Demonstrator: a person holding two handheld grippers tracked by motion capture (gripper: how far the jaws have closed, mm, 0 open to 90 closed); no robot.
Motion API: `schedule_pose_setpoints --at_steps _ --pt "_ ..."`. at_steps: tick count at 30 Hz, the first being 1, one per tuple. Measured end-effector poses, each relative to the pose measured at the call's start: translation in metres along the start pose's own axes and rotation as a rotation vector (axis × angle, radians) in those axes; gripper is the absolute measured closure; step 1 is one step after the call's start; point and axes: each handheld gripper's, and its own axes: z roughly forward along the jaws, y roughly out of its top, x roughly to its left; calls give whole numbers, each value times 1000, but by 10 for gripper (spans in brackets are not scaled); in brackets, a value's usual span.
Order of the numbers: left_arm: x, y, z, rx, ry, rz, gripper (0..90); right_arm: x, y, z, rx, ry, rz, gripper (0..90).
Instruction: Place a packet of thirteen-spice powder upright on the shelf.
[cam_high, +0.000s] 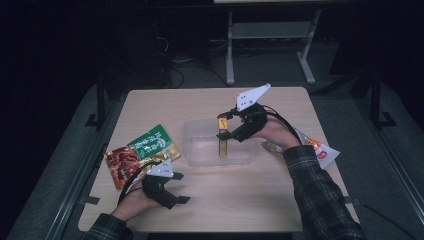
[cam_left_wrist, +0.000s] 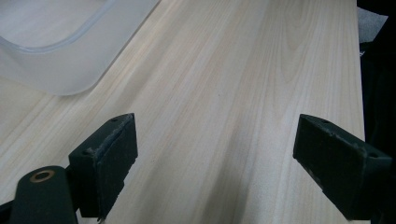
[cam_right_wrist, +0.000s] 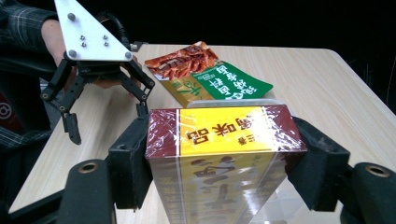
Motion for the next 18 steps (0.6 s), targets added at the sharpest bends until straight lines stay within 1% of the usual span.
schedule_pose_setpoints --at_steps 1,2,3,5,7,8,9,10,11,13,15,16,18 --pt "0 0 0 2 -1 -2 132 -1 -1 1 -2 -1 3 306" --pt "0 0 0 2 -1 -1 132 -3 -2 1 -2 -4 -4 306" --pt "0 0 0 3 0 2 132 -3 -2 2 -4 -1 10 306" --pt "0 0 0 3 -1 3 132 -6 -4 3 -3 -4 6 306" --pt "0 0 0 3 -1 2 132 -7 -6 4 0 -3 12 305" --pt "0 0 0 3 -1 2 132 -9 -7 5 1 -5 4 305" --pt "0 0 0 3 -2 0 132 -9 -7 5 -3 -3 19 305" --pt "0 0 0 2 -3 -1 132 -10 -8 6 -2 -4 19 305" --pt "0 0 0 0 -4 -1 132 -10 -8 6 -4 1 32 305" --pt "0 0 0 -1 -3 0 132 -12 -10 7 -5 -1 28 305" --pt "0 0 0 0 -3 0 132 -14 -11 8 5 -2 15 305" --pt "0 0 0 -1 -4 -1 132 -13 -12 9 8 1 24 305" --pt "0 0 0 0 -4 -2 132 -15 -13 10 15 3 17 305"
